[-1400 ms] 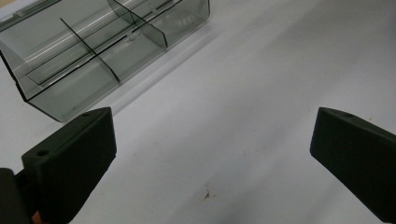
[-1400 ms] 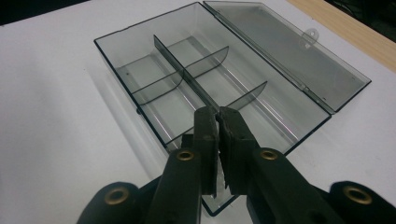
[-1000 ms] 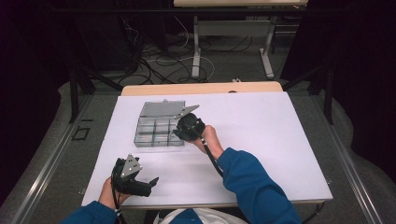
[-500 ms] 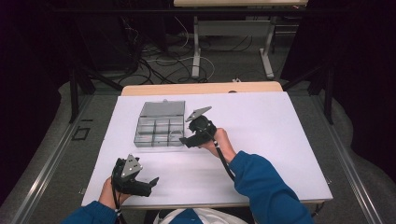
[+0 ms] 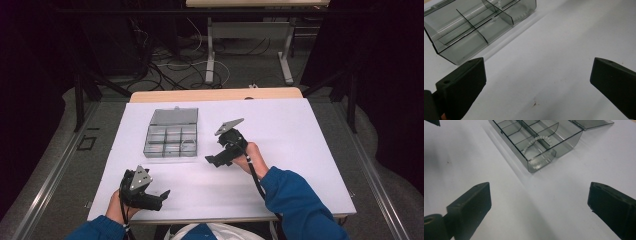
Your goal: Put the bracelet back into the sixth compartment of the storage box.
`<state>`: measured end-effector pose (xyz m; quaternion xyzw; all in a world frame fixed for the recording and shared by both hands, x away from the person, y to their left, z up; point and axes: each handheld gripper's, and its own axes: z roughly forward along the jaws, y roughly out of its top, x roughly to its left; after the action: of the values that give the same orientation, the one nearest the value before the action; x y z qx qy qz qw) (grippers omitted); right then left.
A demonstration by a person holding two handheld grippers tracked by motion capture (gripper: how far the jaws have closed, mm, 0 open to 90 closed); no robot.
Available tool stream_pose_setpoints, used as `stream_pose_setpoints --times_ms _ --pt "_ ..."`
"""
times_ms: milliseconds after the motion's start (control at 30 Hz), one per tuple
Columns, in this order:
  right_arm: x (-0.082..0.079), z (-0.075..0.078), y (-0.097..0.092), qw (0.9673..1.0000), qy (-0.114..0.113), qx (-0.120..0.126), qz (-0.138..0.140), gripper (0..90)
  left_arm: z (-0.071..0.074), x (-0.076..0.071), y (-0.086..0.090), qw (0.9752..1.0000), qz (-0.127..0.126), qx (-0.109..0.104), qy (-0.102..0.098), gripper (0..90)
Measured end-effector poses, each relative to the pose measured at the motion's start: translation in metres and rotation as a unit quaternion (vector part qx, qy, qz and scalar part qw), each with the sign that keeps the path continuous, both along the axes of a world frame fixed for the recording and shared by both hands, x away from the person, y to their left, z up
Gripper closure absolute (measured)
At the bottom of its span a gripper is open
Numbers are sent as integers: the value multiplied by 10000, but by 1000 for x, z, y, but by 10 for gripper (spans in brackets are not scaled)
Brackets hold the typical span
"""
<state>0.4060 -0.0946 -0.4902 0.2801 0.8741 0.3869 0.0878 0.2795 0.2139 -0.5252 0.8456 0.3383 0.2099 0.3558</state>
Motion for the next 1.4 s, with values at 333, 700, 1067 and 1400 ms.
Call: stream_pose_setpoints --times_ms 333,700,1067,1400 --pt "-19 2 -32 9999 -70 -28 -84 0 0 0 0 10000 -10 34 -39 3" --pt "-38 4 -62 9998 -94 -57 -142 0 2 1 1 9999 -59 53 62 3" --pt "-59 3 -94 9994 -151 -140 -294 0 2 1 0 10000 -56 50 36 3" --pt "-79 2 -129 9980 -241 -92 -580 0 1 2 -1 10000 -16 40 -52 3"
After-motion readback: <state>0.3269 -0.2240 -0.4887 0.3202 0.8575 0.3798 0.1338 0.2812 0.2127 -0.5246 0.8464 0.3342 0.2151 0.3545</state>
